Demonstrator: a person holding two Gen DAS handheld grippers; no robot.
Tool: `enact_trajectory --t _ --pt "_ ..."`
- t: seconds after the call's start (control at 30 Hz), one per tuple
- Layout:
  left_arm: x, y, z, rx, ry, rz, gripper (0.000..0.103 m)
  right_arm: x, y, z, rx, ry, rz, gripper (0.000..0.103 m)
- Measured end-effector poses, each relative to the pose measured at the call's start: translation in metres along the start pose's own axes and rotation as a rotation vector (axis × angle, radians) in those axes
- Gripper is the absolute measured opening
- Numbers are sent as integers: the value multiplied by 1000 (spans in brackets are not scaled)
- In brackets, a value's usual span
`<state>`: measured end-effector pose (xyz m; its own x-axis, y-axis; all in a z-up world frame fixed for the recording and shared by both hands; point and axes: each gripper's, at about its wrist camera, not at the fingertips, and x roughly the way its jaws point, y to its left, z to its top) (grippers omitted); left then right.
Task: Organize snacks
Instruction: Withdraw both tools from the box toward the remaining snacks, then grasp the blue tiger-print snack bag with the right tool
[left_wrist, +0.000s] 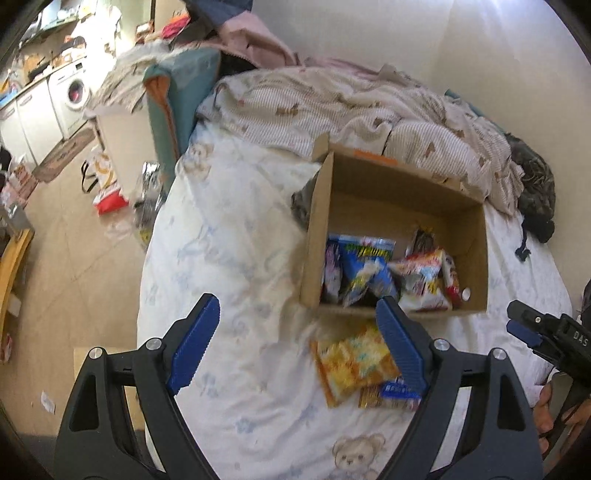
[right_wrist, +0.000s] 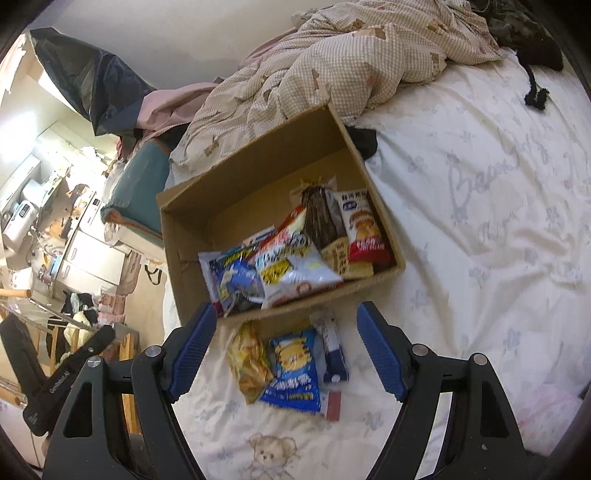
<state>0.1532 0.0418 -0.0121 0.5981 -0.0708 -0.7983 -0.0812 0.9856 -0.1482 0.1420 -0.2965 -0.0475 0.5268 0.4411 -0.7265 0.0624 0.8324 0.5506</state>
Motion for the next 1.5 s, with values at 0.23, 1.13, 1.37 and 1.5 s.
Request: enact_trajectory --t 0.23,1.13,1.37,1.5 --pt "5 13 -23 -87 112 -4 84 26 5 -20 -42 138 -9 89" --pt "44 15 -21 -174 222 -14 84 156 47 -57 -339 456 -254 40" --pt "53 7 -25 -163 252 -22 84 120 34 -57 -281 433 -168 30" --pt "60 4 -31 -160 286 -31 84 85 20 -51 -232 397 -129 29"
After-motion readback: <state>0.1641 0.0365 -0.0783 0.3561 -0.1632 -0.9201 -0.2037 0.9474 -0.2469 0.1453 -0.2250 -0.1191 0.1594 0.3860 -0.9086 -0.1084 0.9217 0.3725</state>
